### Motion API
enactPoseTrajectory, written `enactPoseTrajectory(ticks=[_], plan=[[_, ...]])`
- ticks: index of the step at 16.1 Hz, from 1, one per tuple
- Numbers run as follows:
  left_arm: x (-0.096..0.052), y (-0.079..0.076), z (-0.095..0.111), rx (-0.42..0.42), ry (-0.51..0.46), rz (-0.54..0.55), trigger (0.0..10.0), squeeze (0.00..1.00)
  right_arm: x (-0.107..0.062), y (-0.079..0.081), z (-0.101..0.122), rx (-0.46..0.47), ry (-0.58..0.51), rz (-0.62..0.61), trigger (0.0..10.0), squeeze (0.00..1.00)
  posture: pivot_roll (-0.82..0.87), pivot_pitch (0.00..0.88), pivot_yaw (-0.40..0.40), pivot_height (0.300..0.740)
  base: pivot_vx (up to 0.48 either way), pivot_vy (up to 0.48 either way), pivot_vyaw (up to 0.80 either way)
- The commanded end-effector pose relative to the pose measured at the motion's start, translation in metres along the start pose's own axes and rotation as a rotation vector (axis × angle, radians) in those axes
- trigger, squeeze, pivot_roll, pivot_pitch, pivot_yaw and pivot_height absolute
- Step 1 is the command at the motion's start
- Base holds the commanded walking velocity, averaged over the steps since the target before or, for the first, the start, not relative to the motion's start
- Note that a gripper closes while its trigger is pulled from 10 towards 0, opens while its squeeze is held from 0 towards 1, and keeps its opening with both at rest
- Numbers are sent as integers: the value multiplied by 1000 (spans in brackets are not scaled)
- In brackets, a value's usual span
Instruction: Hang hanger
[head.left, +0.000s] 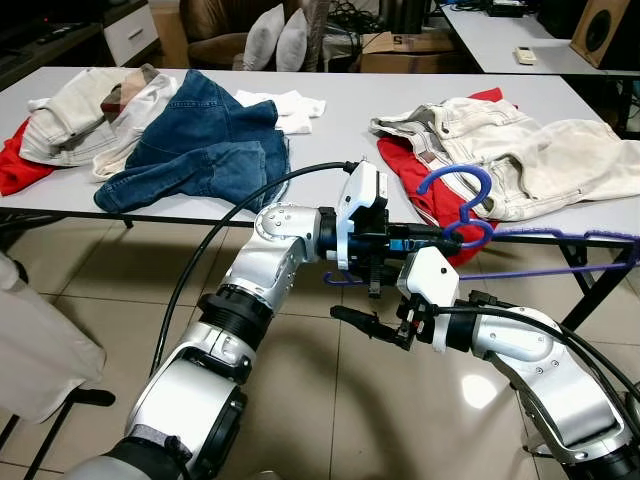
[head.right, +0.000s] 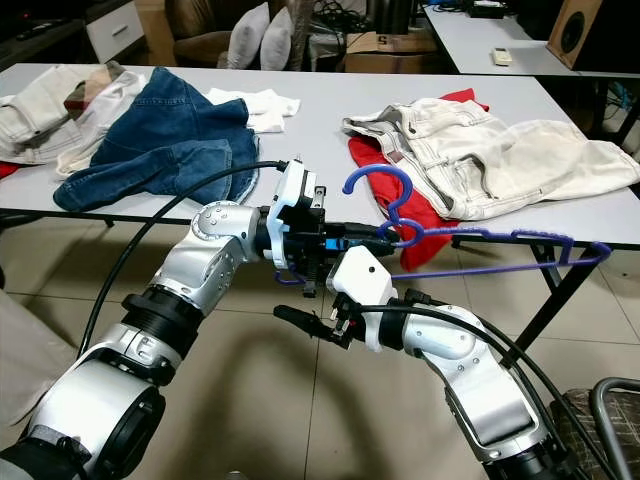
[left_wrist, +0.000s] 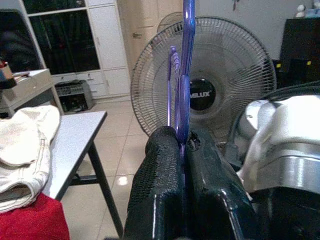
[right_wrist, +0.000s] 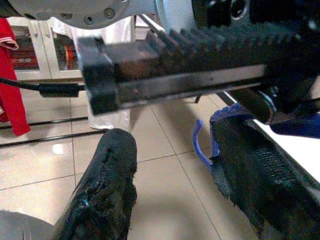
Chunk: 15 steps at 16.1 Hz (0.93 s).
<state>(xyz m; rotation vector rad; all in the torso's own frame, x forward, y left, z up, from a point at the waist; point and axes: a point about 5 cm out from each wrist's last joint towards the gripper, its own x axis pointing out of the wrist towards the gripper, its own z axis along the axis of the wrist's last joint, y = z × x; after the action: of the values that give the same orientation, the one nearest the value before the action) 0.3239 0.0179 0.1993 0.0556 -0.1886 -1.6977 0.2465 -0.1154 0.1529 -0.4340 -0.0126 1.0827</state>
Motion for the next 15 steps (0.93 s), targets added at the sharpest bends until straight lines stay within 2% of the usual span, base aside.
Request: enactPoseTrajectory(ticks=[1,15], plan=[[-3,-1,2,-3,-15,-14,0,0,-1,-7,4,-30,-7,-17,10000,0,-121,0,87,740,0,0,0],[-10,-9,7,-15,-25,-77,0,0,-7,-17,-5,-15,14,-62,10000,0,-119,0,81,740,0,0,0]])
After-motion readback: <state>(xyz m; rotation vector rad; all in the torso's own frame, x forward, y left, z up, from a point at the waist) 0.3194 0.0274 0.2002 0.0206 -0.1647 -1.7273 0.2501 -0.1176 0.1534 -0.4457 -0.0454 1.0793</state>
